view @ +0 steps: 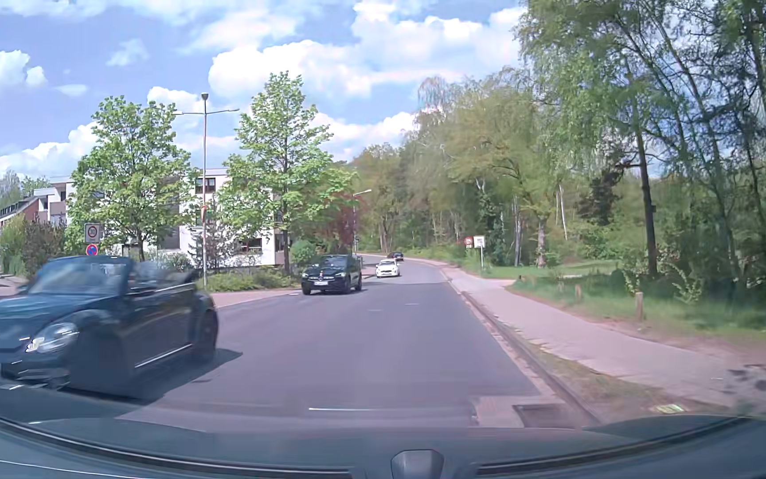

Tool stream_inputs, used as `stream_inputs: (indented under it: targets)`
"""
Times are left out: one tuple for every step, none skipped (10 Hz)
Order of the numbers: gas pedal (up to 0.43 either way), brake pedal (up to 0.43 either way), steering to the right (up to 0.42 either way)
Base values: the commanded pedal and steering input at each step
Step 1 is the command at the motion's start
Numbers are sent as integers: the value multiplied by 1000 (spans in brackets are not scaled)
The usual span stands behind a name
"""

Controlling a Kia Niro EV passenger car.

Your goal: Follow the waypoints while adhering to traffic rules and regulations

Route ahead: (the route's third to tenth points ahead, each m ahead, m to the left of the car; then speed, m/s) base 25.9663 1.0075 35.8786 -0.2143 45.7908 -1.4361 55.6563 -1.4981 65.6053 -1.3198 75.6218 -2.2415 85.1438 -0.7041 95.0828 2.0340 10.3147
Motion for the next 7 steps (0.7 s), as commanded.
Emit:
stream_inputs:
  targets:
    - [67,0,45]
    - [67,0,40]
    - [67,0,37]
    - [67,0,35]
    - [67,0,35]
    - [67,0,32]
    - [59,0,30]
